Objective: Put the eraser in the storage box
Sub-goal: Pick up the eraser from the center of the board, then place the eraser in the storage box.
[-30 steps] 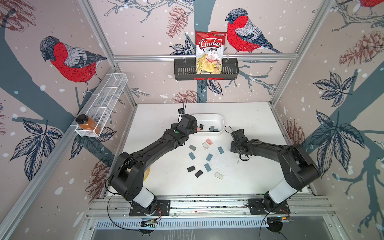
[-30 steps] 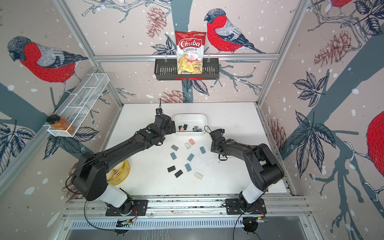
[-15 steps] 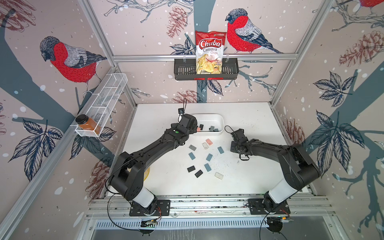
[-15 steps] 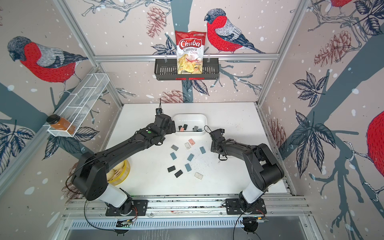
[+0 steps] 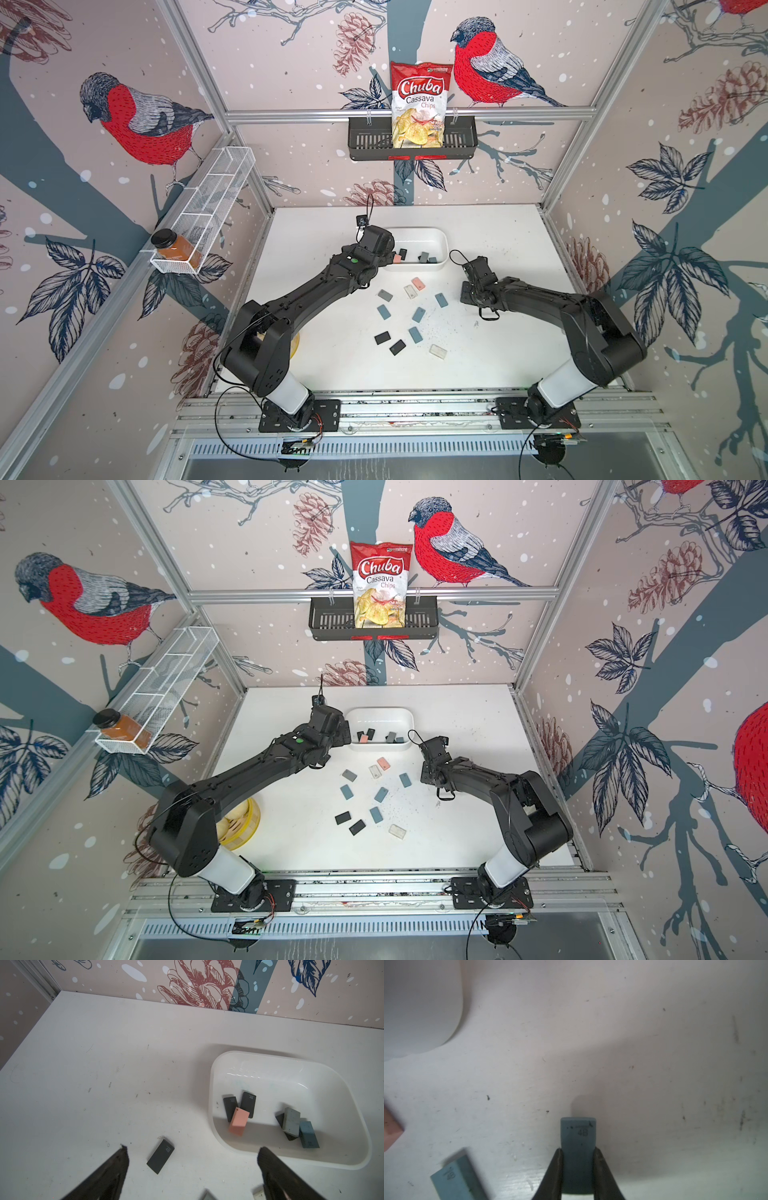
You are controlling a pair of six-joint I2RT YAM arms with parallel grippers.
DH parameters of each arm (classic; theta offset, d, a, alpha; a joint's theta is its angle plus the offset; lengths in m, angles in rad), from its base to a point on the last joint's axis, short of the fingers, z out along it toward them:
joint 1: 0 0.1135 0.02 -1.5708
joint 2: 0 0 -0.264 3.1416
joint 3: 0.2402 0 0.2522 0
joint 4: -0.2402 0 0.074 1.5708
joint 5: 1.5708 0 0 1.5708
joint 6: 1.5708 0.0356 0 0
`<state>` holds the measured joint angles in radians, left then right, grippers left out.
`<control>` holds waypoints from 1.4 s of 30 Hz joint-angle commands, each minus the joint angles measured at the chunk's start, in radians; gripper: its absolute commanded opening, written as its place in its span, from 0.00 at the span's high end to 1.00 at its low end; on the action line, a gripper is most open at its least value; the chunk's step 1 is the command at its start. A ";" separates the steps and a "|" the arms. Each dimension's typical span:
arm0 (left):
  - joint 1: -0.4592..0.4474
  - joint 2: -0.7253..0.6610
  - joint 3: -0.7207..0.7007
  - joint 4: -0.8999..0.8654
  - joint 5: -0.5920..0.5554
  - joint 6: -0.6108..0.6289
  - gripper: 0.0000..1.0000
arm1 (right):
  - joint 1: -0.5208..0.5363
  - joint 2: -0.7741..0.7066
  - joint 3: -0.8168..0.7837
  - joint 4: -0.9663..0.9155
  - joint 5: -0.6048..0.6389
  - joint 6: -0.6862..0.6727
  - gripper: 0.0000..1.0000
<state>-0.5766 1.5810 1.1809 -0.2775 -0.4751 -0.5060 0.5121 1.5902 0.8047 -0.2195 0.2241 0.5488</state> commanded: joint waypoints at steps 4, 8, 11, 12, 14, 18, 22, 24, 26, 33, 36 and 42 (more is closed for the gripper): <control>0.023 0.003 0.012 -0.046 -0.002 -0.040 0.03 | 0.028 -0.014 0.073 -0.055 0.007 0.002 0.81; 0.054 0.006 0.015 -0.067 0.025 -0.074 0.03 | 0.059 -0.012 0.156 -0.099 0.029 0.001 0.81; 0.083 0.011 0.015 -0.081 0.049 -0.093 0.04 | 0.076 -0.001 0.223 -0.124 0.030 -0.004 0.81; 0.093 0.013 0.017 -0.087 0.057 -0.098 0.04 | 0.084 0.007 0.249 -0.134 0.029 -0.005 0.81; 0.110 0.020 0.020 -0.098 0.067 -0.106 0.03 | 0.101 0.026 0.299 -0.152 0.035 -0.009 0.80; 0.140 0.036 0.018 -0.100 0.129 -0.106 0.04 | 0.140 0.093 0.400 -0.176 0.037 -0.016 0.81; 0.149 0.057 0.019 -0.104 0.153 -0.076 0.04 | 0.161 0.163 0.495 -0.203 0.037 -0.028 0.81; 0.149 0.063 0.020 -0.111 0.154 -0.064 0.04 | 0.158 0.189 0.533 -0.205 0.037 -0.039 0.81; 0.149 0.067 0.023 -0.116 0.160 -0.057 0.04 | 0.149 0.215 0.577 -0.214 0.013 -0.049 0.80; 0.186 0.094 -0.013 -0.091 0.248 -0.086 0.04 | 0.128 0.309 0.718 -0.252 -0.039 -0.075 0.80; 0.196 0.109 -0.031 -0.083 0.272 -0.075 0.04 | 0.118 0.340 0.750 -0.257 -0.058 -0.081 0.79; 0.196 0.116 -0.056 -0.080 0.318 -0.017 0.04 | 0.089 0.396 0.780 -0.254 -0.098 -0.074 0.79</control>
<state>-0.3824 1.6985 1.1389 -0.3695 -0.1867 -0.5674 0.6086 1.9694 1.5696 -0.4576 0.1558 0.4747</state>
